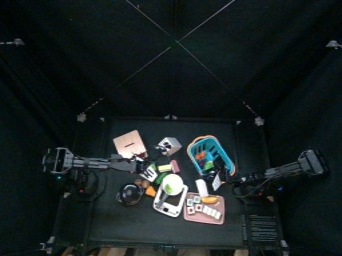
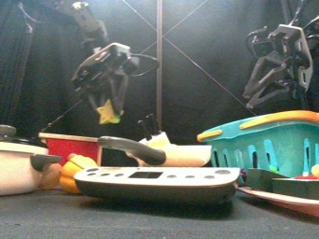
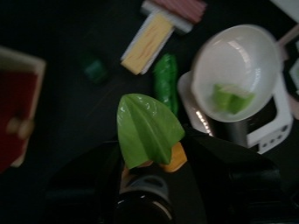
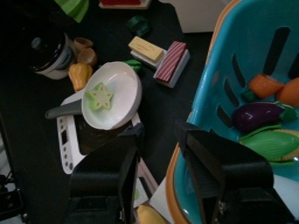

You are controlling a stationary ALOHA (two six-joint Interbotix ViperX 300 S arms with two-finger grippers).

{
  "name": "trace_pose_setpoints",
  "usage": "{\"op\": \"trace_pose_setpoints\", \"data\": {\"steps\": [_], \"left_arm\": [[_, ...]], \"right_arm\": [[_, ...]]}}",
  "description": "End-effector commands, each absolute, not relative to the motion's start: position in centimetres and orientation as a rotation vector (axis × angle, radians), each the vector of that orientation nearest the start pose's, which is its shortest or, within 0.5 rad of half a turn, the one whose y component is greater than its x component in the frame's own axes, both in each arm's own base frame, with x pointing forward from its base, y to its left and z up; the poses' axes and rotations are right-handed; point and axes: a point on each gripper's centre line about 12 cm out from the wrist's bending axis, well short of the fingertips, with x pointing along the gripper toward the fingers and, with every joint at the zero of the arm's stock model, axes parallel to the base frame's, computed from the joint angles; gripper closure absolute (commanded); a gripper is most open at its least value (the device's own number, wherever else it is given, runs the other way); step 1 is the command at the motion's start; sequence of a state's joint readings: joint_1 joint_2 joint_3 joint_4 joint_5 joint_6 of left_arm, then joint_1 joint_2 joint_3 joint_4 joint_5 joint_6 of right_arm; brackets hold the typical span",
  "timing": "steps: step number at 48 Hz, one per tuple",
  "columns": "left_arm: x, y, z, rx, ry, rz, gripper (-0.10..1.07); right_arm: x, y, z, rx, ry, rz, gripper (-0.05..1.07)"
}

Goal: Place starfruit top on drawer

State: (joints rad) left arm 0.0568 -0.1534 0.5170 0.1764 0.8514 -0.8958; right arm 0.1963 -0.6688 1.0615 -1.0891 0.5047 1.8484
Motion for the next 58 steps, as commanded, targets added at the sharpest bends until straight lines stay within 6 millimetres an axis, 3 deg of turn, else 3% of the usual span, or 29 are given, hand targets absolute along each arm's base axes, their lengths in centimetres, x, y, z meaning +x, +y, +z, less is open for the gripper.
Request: {"op": "trace_pose_setpoints", "data": {"steps": [1, 8, 18, 32, 41, 49, 58], "left_arm": [[31.6, 3.9, 21.1, -0.633, 1.047, 0.656, 0.19], [30.2, 4.1, 19.4, -0.642, 1.004, 0.67, 0.19], [29.3, 5.0, 18.9, -0.662, 0.946, 0.665, 0.19], [26.0, 7.3, 24.5, -0.73, 0.793, 0.735, 0.19], [22.7, 10.6, 26.0, -0.788, 0.727, 0.886, 0.19], [21.0, 13.9, 25.3, -0.812, 0.686, 1.011, 0.19], [20.3, 15.4, 23.3, -0.839, 0.679, 1.057, 0.18]], "right_arm": [[23.2, -0.9, 22.8, 0.599, 0.451, -0.474, 0.28], [23.3, -1.2, 22.6, 0.605, 0.453, -0.488, 0.28], [23.2, -1.2, 22.2, 0.609, 0.465, -0.497, 0.28], [22.9, -1.6, 21.6, 0.607, 0.477, -0.517, 0.28], [23.0, -2.2, 21.6, 0.611, 0.47, -0.536, 0.28], [23.0, -2.4, 21.5, 0.619, 0.468, -0.531, 0.28], [23.0, -2.6, 21.1, 0.623, 0.474, -0.531, 0.28]]}}
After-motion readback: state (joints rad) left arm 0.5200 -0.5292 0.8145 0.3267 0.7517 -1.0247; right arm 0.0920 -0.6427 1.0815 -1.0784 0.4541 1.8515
